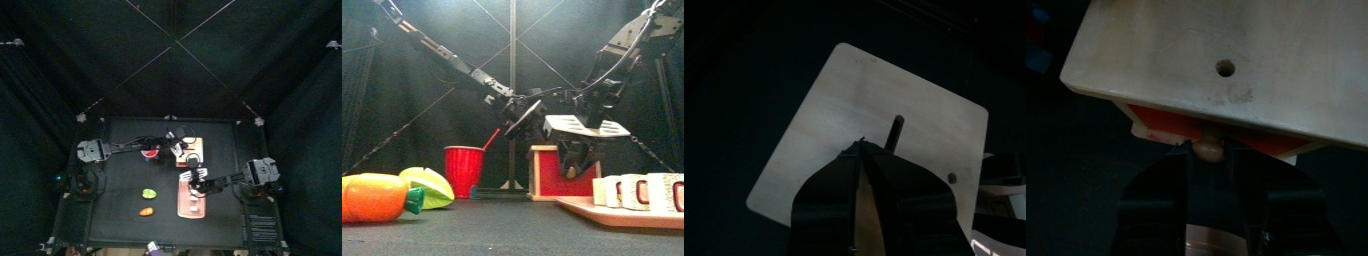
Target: Open drawer
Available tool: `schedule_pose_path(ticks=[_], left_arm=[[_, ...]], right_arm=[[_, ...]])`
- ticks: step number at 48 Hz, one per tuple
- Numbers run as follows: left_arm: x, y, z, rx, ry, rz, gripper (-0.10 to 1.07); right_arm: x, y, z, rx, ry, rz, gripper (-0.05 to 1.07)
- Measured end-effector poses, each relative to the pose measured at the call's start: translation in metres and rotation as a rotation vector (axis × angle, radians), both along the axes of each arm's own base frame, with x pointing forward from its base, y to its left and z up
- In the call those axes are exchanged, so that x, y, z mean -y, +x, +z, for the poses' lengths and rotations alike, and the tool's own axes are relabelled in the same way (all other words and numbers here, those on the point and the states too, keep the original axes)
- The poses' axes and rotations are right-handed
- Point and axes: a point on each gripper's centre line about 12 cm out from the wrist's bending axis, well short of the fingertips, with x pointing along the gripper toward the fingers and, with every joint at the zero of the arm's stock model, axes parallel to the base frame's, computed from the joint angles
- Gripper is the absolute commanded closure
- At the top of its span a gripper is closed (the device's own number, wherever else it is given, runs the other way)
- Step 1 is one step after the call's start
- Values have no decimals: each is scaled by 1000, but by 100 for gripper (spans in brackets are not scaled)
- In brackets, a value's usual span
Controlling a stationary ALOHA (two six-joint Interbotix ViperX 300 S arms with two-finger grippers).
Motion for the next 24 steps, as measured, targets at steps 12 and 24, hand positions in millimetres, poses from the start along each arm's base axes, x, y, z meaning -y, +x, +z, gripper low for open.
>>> schedule_pose_path(ticks=[12,24], left_arm=[[0,0,1,2,2,-1,42],[0,0,-1,-1,-1,0,42]], right_arm=[[-1,0,-1,1,9,3,63],[-13,3,-2,6,35,40,63]])
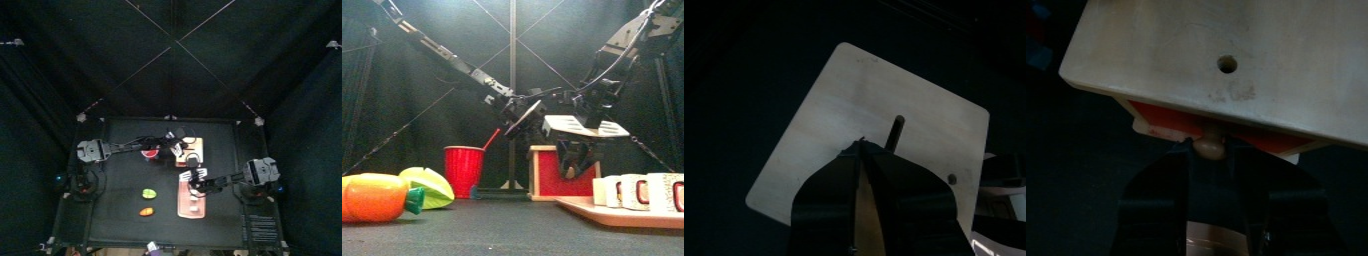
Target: Open drawer
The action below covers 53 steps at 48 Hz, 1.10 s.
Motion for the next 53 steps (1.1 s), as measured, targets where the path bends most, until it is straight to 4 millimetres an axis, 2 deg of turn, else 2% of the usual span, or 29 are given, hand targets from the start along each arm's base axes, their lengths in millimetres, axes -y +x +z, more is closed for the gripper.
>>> schedule_pose_path(ticks=[25,53], left_arm=[[0,0,1,2,-1,1,42],[0,0,0,0,0,0,42]], right_arm=[[-26,1,1,5,20,65,63],[-69,-4,4,17,60,165,63]])
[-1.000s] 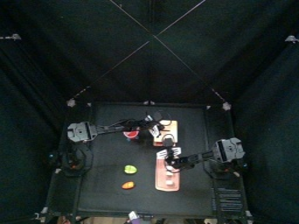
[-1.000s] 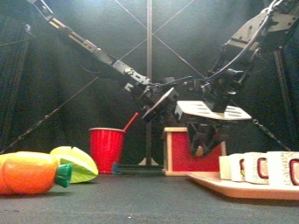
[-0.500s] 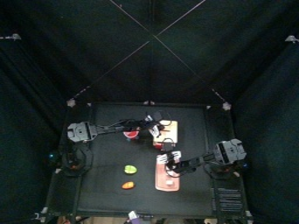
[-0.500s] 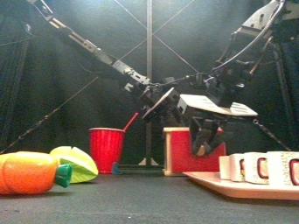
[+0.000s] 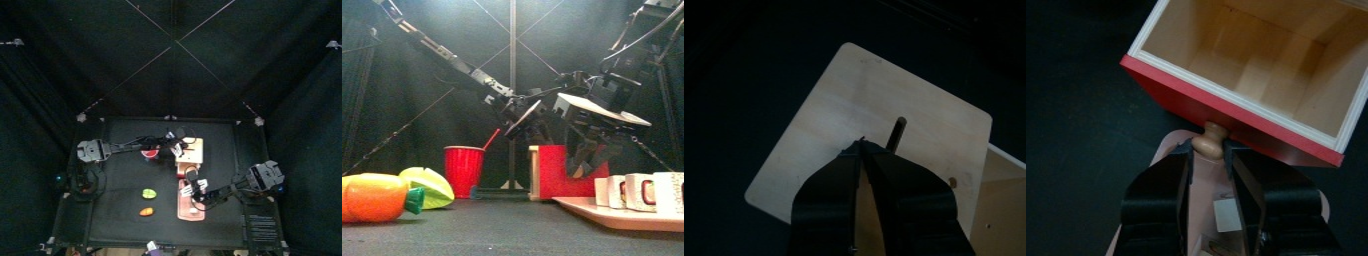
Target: Open drawer
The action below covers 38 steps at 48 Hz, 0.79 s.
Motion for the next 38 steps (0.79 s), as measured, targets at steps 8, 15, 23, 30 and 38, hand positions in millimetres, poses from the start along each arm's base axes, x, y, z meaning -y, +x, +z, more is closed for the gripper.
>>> schedule_pose_path(ticks=[8,15,23,30,38], left_arm=[[0,0,1,2,0,0,42],[0,0,-1,-1,-1,0,42],[0,0,-1,-2,1,-1,42],[0,0,1,1,1,0,42],[0,0,0,0,0,0,42]], right_arm=[[-4,0,-1,1,18,6,63],[-5,0,-1,4,24,10,63],[-6,0,1,9,23,15,63],[-9,-1,3,13,28,21,63],[-12,-5,3,10,33,25,63]])
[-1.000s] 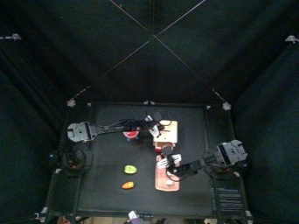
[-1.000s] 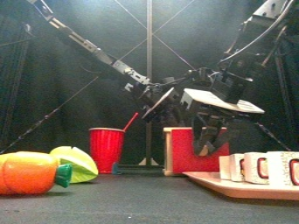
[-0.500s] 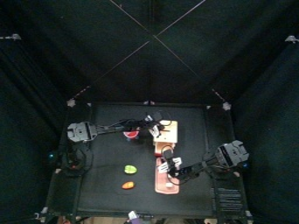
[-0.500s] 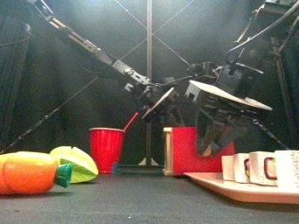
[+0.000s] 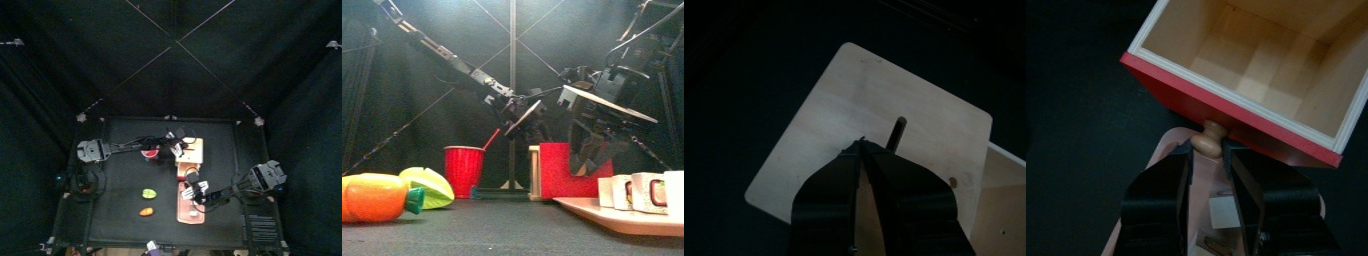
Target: Open drawer
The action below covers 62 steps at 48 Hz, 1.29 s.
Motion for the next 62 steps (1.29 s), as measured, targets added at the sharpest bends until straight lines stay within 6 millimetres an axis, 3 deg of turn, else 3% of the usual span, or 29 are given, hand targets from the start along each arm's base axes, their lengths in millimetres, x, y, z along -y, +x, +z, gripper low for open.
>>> schedule_pose_path(ticks=[18,29,36,62], left_arm=[[-1,0,1,1,2,1,42],[-1,-1,3,5,3,1,42],[-1,-1,6,10,8,0,42],[-3,-5,21,51,94,-15,42]], right_arm=[[4,-7,-5,-21,-11,8,57],[3,-6,-6,-16,-9,10,29],[3,-7,-5,-14,-5,5,19],[-5,-10,15,32,8,22,18]])
